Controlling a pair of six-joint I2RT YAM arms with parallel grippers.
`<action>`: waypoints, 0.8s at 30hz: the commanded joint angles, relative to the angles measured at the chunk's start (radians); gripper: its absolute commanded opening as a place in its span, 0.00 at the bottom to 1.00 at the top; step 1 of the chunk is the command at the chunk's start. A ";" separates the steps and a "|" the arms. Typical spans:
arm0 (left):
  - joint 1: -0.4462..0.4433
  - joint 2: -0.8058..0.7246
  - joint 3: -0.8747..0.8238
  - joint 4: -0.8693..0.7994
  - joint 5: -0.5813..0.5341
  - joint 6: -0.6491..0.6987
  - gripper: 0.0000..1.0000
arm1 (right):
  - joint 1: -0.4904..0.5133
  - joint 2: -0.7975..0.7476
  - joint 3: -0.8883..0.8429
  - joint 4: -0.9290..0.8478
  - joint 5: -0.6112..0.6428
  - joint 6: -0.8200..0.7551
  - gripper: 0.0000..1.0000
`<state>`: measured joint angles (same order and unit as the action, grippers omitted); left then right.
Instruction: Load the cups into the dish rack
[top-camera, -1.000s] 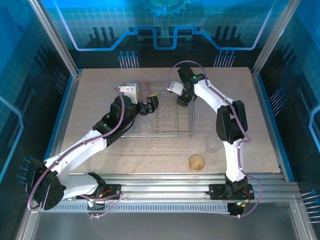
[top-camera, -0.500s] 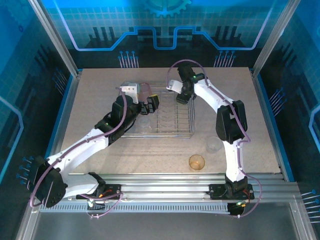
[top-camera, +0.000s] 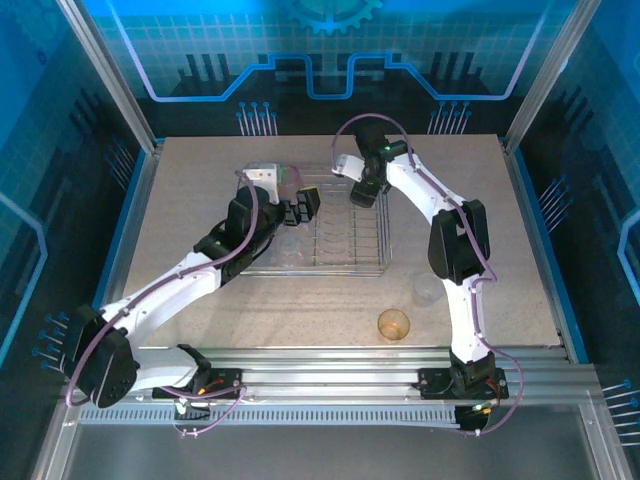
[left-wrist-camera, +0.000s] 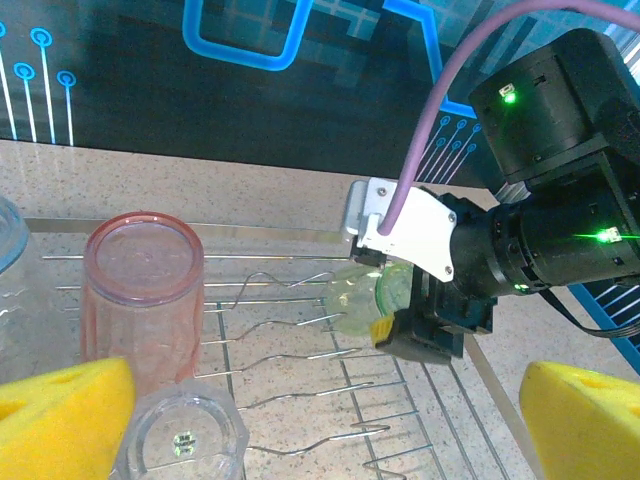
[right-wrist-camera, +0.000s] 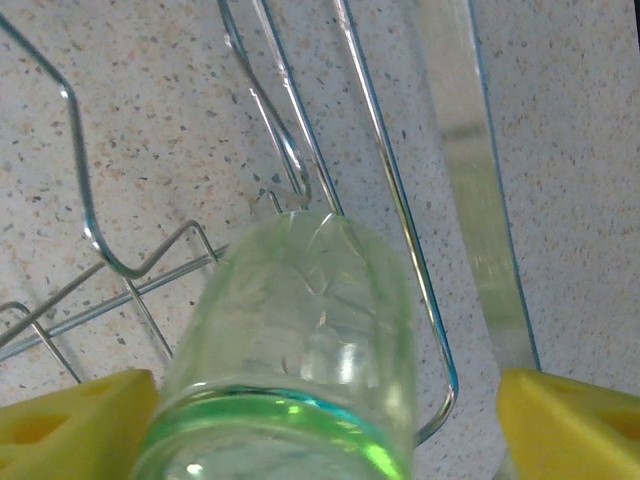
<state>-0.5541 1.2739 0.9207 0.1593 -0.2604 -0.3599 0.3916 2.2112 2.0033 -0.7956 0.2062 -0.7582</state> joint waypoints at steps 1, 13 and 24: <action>0.008 0.026 0.045 0.020 0.028 -0.007 0.99 | -0.008 0.009 0.004 -0.021 0.009 0.010 1.00; 0.010 0.037 0.061 0.007 0.050 -0.027 0.99 | -0.005 -0.017 -0.007 -0.022 0.015 0.001 1.00; 0.010 0.016 0.050 -0.001 0.048 -0.036 0.99 | -0.005 -0.069 -0.049 -0.092 -0.035 0.015 0.94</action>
<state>-0.5526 1.3109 0.9474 0.1616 -0.2272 -0.3683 0.3916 2.1918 1.9678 -0.8410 0.2001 -0.7521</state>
